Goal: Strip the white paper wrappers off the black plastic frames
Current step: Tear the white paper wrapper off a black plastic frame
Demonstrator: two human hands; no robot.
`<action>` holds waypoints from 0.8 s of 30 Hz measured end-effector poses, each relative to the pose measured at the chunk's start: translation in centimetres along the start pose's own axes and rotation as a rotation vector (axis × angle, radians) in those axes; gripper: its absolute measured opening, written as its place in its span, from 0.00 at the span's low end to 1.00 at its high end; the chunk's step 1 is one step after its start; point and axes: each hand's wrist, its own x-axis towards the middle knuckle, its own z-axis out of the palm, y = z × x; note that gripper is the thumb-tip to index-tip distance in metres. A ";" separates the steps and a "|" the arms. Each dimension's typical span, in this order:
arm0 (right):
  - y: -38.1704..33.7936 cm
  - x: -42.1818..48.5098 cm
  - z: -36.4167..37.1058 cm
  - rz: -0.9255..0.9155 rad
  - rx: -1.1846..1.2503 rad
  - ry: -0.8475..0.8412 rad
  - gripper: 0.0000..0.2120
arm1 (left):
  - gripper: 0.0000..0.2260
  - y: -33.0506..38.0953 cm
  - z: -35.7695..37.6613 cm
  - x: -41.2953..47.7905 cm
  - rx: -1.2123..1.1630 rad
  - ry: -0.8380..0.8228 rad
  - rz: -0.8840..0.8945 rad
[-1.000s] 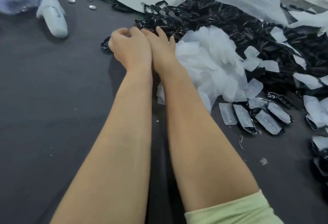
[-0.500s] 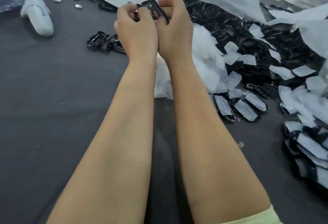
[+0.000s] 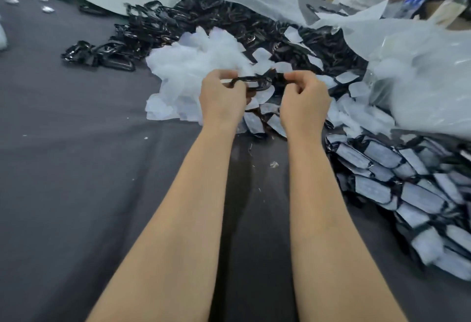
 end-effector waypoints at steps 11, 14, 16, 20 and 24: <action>2.8 2.1 0.3 0.348 -0.533 -0.166 0.17 | 0.11 -0.9 0.6 0.1 -0.044 -0.014 0.003; 3.2 2.1 0.5 0.340 -0.511 -0.107 0.13 | 0.11 -0.8 0.5 0.2 -0.046 -0.017 0.010; 3.3 2.0 0.5 0.308 -0.473 -0.032 0.12 | 0.09 -0.5 0.4 0.2 -0.031 -0.019 0.023; 2.5 1.5 0.5 0.078 -0.151 0.153 0.10 | 0.10 -0.1 0.0 0.2 0.030 -0.003 0.035; 0.3 1.0 0.1 0.056 0.251 0.061 0.06 | 0.04 0.0 -0.3 0.0 0.121 -0.026 0.036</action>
